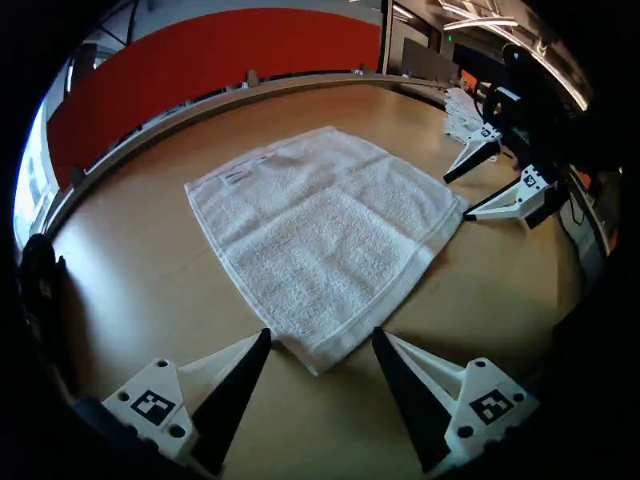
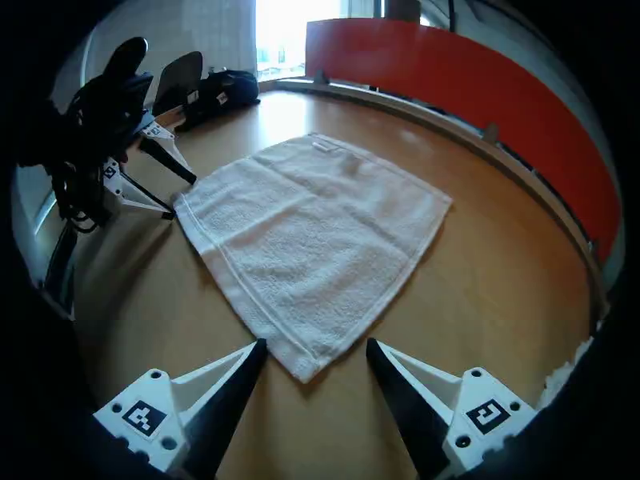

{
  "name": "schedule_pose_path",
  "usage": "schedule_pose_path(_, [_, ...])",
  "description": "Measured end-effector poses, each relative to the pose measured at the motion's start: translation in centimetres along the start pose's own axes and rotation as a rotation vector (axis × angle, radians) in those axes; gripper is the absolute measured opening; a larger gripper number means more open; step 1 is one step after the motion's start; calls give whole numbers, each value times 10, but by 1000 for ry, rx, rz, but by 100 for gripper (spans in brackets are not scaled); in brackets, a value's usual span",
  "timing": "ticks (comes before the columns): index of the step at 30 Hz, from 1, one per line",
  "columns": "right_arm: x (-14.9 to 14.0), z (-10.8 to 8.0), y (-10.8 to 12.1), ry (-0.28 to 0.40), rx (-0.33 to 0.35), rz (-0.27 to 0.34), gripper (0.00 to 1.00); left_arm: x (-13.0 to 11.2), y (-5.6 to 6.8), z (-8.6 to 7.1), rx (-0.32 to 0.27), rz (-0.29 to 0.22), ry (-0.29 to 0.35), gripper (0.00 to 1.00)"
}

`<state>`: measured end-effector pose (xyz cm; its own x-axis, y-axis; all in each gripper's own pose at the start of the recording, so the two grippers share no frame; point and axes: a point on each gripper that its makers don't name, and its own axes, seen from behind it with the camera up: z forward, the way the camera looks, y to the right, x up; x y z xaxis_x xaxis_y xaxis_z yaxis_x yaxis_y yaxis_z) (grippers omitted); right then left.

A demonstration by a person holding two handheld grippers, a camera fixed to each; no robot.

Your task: Fold towel

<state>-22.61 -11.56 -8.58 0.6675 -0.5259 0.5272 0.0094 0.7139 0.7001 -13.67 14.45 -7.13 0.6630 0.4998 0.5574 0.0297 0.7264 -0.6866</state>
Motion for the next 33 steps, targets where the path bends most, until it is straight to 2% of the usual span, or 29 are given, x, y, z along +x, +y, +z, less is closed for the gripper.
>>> schedule_pose_path(8, [0,-2,-4,1,21,-6,84,-2,1,1,10,28,-12,94])
schedule_pose_path(16, [-1,-3,-8,0,28,-12,70,-2,1,2,19,18,-22,91])
schedule_pose_path(26, [-1,-4,-8,-6,33,-15,48,-3,5,1,25,15,-35,70])
schedule_pose_path(33, [-2,-3,-7,-6,30,-6,26,-2,3,1,38,5,-49,39])
